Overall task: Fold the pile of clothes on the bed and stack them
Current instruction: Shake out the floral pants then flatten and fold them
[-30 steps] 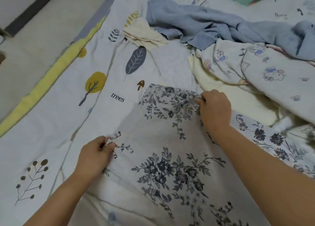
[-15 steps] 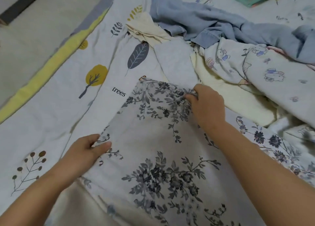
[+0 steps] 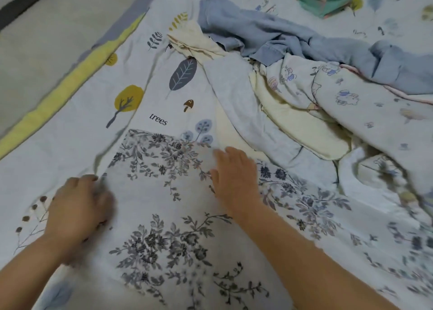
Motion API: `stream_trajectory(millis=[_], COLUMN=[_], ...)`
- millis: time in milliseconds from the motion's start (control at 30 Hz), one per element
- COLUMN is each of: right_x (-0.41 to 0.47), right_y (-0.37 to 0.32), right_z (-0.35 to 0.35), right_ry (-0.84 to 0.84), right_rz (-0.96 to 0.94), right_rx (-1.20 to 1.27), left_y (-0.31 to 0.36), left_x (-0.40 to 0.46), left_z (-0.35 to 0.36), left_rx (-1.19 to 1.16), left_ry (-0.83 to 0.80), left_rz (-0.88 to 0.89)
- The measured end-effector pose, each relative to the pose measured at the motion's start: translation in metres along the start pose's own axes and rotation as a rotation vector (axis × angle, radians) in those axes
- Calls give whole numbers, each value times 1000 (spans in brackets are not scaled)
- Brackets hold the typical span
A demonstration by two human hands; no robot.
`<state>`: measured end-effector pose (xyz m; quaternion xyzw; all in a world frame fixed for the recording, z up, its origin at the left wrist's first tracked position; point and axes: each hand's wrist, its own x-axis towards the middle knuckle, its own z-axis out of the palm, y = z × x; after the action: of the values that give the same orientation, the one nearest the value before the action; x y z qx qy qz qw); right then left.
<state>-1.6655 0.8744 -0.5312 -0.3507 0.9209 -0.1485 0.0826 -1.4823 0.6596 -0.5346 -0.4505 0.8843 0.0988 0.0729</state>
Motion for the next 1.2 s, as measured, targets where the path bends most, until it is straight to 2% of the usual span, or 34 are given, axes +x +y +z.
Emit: stream_trajectory(millis=[67,100,167,233,300,333,433,567,667,700,767,833,867,1000,1100,1200], right_x=[-26,-37,-54,-64,-68,-67,-47,-32,-62,-79,-113,-139,-145,-143,-136,-128], right_y=[39,62,107,138,157,163,174,166,130,118,106,113,119,119,97,74], right_z=[-14,-24,-43,-50,-46,-45,-50,-41,-24,-17,-1,17,23,22,11,9], right_ry=[163,189,116,-103,-282,-275,-8,-29,153,164,-18,-289,-372,-408,-276,-113], right_rz=[108,213,422,529,448,426,483,506,424,381,338,371,386,405,383,266], right_rx=[-11,-30,-98,-163,-180,-171,-225,-273,-184,-176,-198,-227,-246,-230,-149,-54], left_y=[41,59,90,115,130,132,122,115,127,129,122,107,102,103,100,73], left_x=[-6,-7,-8,-10,-17,-21,-25,-21,-38,-46,-61,-66,-65,-62,-57,-41], left_z=[-3,-1,7,20,39,51,80,88,83,82,87,96,99,96,72,43], left_rx=[18,19,0,-6,15,38,155,213,130,106,131,193,207,208,113,4], left_ry=[108,111,75,-9,-83,-120,-213,-242,-138,-125,-153,-225,-246,-281,-206,44], left_rz=[208,266,348,444,493,514,557,503,498,534,608,593,569,578,562,382])
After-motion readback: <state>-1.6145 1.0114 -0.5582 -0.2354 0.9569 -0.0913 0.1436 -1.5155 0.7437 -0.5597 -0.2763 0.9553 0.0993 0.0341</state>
